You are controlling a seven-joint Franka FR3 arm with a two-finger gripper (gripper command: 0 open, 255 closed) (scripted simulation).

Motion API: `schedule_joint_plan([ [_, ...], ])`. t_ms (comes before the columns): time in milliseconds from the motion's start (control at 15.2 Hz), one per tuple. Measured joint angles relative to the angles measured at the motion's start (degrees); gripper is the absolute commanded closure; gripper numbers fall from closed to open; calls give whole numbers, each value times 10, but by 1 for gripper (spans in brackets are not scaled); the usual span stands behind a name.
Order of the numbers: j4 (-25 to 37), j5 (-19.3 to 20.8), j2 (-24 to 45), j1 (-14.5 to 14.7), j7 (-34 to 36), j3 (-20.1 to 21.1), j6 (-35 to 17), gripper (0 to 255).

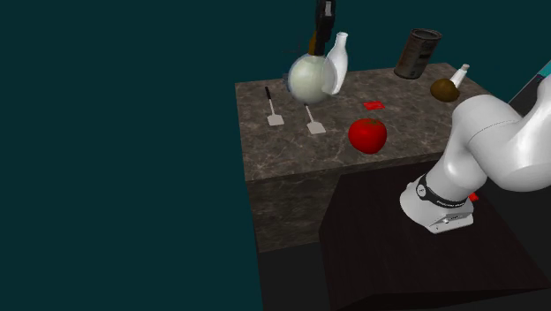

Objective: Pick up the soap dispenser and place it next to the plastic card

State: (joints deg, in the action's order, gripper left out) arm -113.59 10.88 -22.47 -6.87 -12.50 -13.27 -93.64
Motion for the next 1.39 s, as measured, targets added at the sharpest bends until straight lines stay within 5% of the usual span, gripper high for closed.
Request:
schedule_joint_plan([
  [792, -77, 68, -115, -60, -132, -94, 9, 255],
  [1386, -66, 120, -153, -98, -245, -178, 26, 255],
])
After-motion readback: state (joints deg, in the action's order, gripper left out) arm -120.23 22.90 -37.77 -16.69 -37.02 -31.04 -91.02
